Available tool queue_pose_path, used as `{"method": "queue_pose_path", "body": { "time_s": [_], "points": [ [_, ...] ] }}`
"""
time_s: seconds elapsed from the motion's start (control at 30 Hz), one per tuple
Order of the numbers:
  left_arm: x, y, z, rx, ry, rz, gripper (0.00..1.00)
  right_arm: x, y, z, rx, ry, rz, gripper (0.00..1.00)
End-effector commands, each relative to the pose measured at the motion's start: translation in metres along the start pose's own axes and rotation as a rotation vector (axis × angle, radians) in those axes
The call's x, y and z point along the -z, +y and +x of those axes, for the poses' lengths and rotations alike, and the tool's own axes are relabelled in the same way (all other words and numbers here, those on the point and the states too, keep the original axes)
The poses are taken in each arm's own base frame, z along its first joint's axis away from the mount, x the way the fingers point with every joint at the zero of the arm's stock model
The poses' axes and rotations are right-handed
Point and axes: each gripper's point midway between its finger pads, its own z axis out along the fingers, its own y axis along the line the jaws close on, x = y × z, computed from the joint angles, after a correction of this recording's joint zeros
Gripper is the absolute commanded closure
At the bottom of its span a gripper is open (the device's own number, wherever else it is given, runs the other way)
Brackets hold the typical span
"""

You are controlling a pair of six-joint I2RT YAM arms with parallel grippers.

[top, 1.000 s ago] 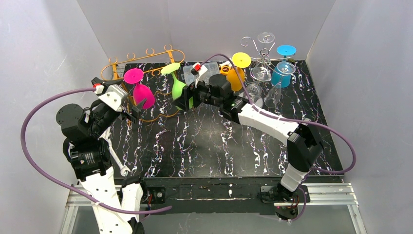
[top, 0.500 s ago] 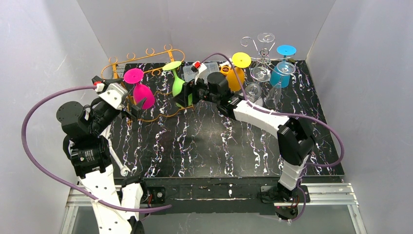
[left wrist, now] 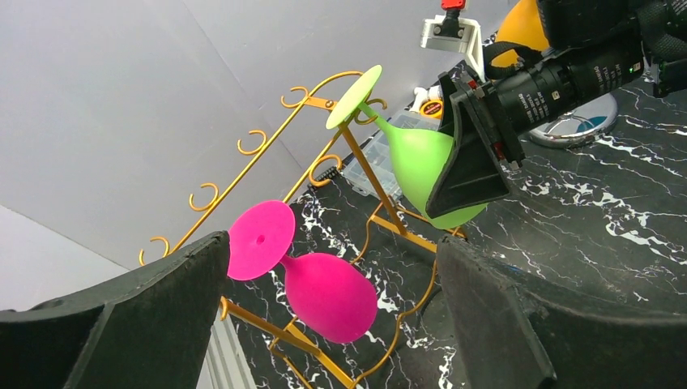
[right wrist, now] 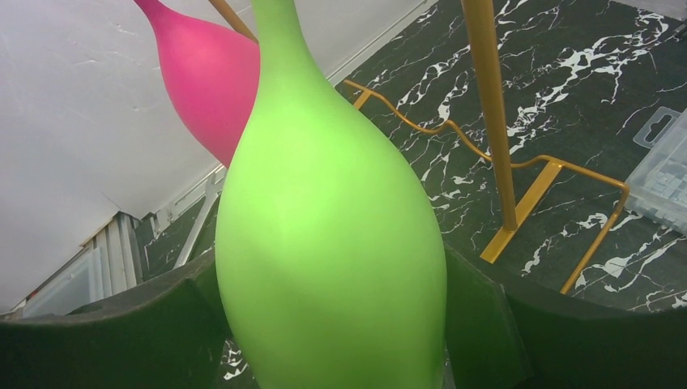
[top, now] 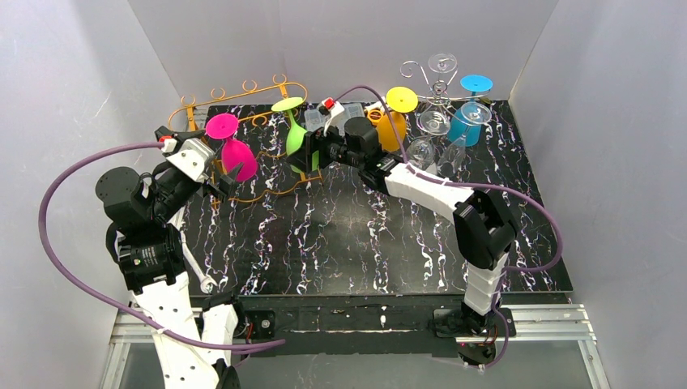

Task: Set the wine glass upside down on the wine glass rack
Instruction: Turn the wine glass upside down at the wine rack.

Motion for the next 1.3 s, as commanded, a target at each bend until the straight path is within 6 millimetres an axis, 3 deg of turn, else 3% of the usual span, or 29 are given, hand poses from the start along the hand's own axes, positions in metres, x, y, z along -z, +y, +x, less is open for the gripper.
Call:
{"method": "queue_pose_path", "body": {
  "time_s": [0.0,0.43,1.27],
  "points": [
    [-0.002,-0.002,0.003,0.003,0.002,0.020,0.02,-0.008,0.012,-0.033,0.025,-0.094,-0.046,0.24],
    [-0.002,-0.001,-0.001,0.002,-0.003,0.017,0.02,-0.017,-0.002,-0.022,0.013,-0.069,-0.004,0.08],
    [0.001,-0.001,-0.005,-0.001,-0.007,0.010,0.02,-0.015,-0.005,-0.023,0.014,-0.062,0.023,0.02]
  ]
}}
